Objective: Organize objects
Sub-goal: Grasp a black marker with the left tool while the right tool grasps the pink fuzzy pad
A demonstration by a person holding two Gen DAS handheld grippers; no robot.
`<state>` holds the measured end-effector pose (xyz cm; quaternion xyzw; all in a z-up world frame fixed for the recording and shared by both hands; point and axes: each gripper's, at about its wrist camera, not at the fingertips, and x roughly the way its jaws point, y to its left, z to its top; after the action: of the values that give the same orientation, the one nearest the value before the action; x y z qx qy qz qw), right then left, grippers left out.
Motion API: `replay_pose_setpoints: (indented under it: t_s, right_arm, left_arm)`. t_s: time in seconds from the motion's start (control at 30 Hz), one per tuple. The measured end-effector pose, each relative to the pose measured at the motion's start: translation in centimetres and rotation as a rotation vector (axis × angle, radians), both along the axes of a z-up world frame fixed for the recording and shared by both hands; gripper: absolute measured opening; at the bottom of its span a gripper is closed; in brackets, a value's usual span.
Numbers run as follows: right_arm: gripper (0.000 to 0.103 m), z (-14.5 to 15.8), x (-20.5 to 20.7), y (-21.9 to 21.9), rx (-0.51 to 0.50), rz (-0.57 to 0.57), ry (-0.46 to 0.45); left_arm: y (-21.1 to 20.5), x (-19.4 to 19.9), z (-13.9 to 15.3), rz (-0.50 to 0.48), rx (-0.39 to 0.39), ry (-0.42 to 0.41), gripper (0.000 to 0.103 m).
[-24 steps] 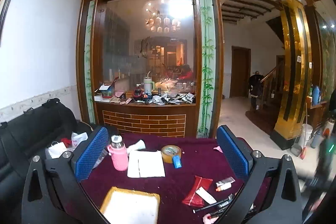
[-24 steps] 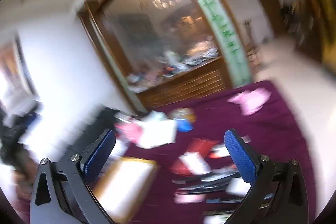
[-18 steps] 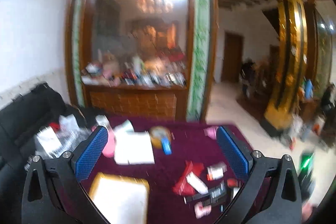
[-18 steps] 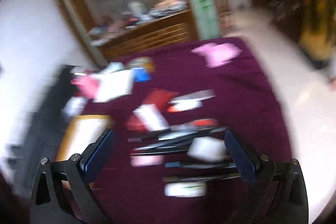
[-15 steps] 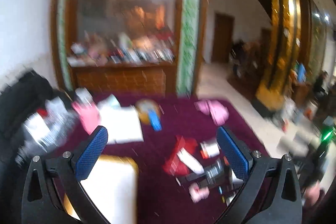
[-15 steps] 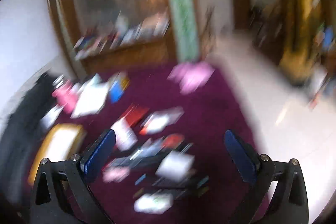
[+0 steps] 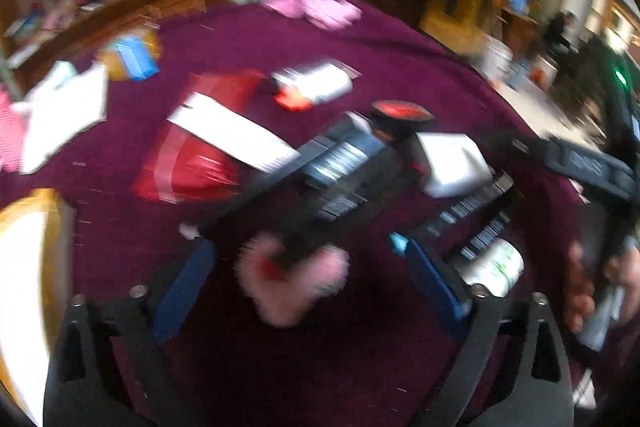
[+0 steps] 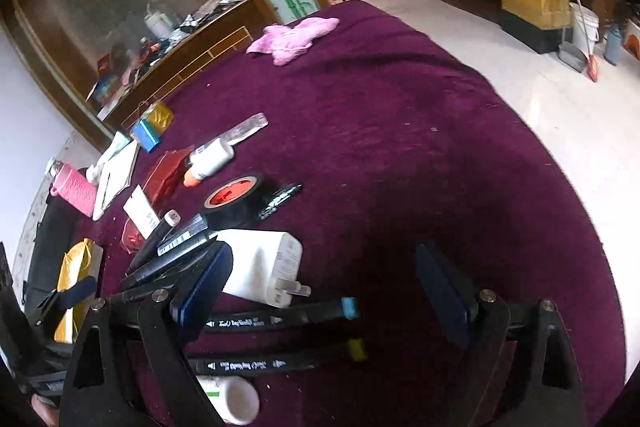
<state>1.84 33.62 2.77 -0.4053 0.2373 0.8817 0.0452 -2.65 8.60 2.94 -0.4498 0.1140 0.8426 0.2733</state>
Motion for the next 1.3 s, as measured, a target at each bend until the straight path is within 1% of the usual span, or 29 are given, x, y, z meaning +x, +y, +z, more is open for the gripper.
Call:
replay_pose_setpoints:
  t_s: [0.03, 0.1, 0.13, 0.17, 0.2, 0.23, 0.27, 0.33, 0.37, 0.4, 0.47, 0.5, 0.53, 0.57, 0.6, 0.63, 0.67, 0.7, 0.77, 0.83, 0.9, 0.93, 0.97, 1.0, 1.03, 1.13, 1.2, 1.3]
  right_arm:
    - [0.089, 0.0, 0.3, -0.2, -0.008, 0.005, 0.006]
    - [0.089, -0.4, 0.7, 0.0, -0.035, 0.012, 0.021]
    - [0.089, -0.7, 0.8, -0.2, -0.044, 0.012, 0.028]
    - [0.089, -0.7, 0.9, 0.0, -0.049, 0.011, 0.035]
    - [0.090, -0.6, 1.0, 0.0, -0.047, 0.008, 0.040]
    - [0.090, -0.6, 1.2, 0.1, -0.042, 0.003, 0.046]
    - [0.090, -0.6, 1.1, 0.2, -0.039, -0.004, 0.050]
    - [0.090, -0.6, 1.2, 0.6, -0.058, -0.015, 0.056]
    - [0.090, -0.6, 1.1, 0.7, -0.072, -0.016, 0.058]
    - [0.090, -0.6, 1.2, 0.9, -0.082, -0.018, 0.060]
    - [0.090, -0.5, 1.3, 1.0, -0.083, -0.022, 0.063]
    - [0.090, -0.4, 1.5, 1.1, -0.082, -0.027, 0.067]
    - [0.090, -0.3, 1.6, 1.1, -0.081, -0.031, 0.069]
    - [0.090, -0.3, 1.6, 1.2, -0.080, -0.034, 0.071]
    - [0.090, -0.3, 1.6, 1.2, -0.077, -0.037, 0.070]
    - [0.090, -0.2, 1.7, 1.3, -0.076, -0.039, 0.070]
    - [0.090, -0.2, 1.7, 1.3, -0.076, -0.041, 0.070]
    - [0.090, -0.2, 1.7, 1.3, -0.078, -0.039, 0.070]
    - [0.090, -0.1, 1.7, 1.2, -0.083, -0.032, 0.068]
    - [0.090, -0.2, 1.7, 1.2, -0.092, -0.032, 0.068]
    - [0.090, -0.2, 1.7, 1.3, -0.101, -0.031, 0.069]
    - [0.090, -0.3, 1.6, 1.3, -0.104, -0.029, 0.066]
    - [0.090, -0.3, 1.6, 1.2, -0.107, -0.026, 0.064]
    - [0.090, -0.3, 1.6, 1.1, -0.111, -0.022, 0.063]
    - [0.090, -0.3, 1.6, 1.0, -0.110, -0.019, 0.063]
    - [0.090, -0.2, 1.6, 0.8, -0.101, -0.015, 0.065]
    - [0.090, -0.2, 1.6, 0.9, -0.094, -0.022, 0.065]
    - [0.090, -0.3, 1.7, 1.1, -0.089, -0.035, 0.066]
  left_arm:
    - [0.6, 0.5, -0.3, -0.041, 0.007, -0.045, 0.089]
    - [1.1, 2.0, -0.3, -0.110, 0.025, -0.086, 0.088]
    - [1.3, 3.0, -0.2, -0.175, 0.064, -0.150, 0.085]
    - [1.2, 3.8, 0.1, -0.220, 0.099, -0.195, 0.084]
    - [1.0, 4.9, 0.6, -0.264, 0.130, -0.215, 0.084]
    - [1.0, 5.6, 1.1, -0.277, 0.135, -0.198, 0.084]
    - [1.1, 6.3, 1.7, -0.280, 0.128, -0.164, 0.084]
    - [1.5, 6.9, 2.4, -0.243, 0.083, -0.090, 0.084]
    - [2.1, 7.1, 2.4, -0.221, 0.042, -0.037, 0.084]
    - [2.7, 7.2, 2.1, -0.213, 0.008, -0.009, 0.084]
    - [3.6, 6.8, 1.5, -0.197, -0.041, -0.005, 0.084]
    - [4.4, 6.5, 0.8, -0.185, -0.052, -0.019, 0.078]
    - [4.8, 6.2, 0.6, -0.191, -0.036, -0.038, 0.071]
    - [4.7, 5.7, 0.9, -0.195, 0.002, -0.061, 0.065]
    - [4.9, 5.3, 1.1, -0.190, 0.026, -0.095, 0.048]
    - [5.2, 4.7, 1.2, -0.178, 0.033, -0.122, 0.035]
    - [5.4, 4.1, 1.2, -0.170, 0.030, -0.137, 0.034]
    - [5.3, 4.1, 1.5, -0.168, 0.031, -0.145, 0.034]
    - [5.2, 3.5, 0.8, -0.170, 0.029, -0.181, 0.033]
    - [4.7, 3.2, 0.7, -0.171, 0.030, -0.189, 0.033]
    - [4.3, 2.5, 0.0, -0.153, 0.005, -0.215, 0.033]
    - [3.9, 2.3, -0.1, -0.145, 0.018, -0.213, 0.033]
    - [3.6, 2.1, -0.2, -0.140, 0.011, -0.213, 0.033]
    - [3.7, 2.2, -0.5, -0.129, -0.022, -0.206, 0.032]
    - [4.0, 2.5, -0.5, -0.130, -0.038, -0.182, 0.032]
    - [5.6, 3.8, -0.7, -0.151, -0.139, -0.078, 0.033]
    - [6.2, 4.5, -0.6, -0.157, -0.158, -0.032, 0.033]
    - [5.8, 4.4, -0.6, -0.132, -0.125, -0.034, 0.033]
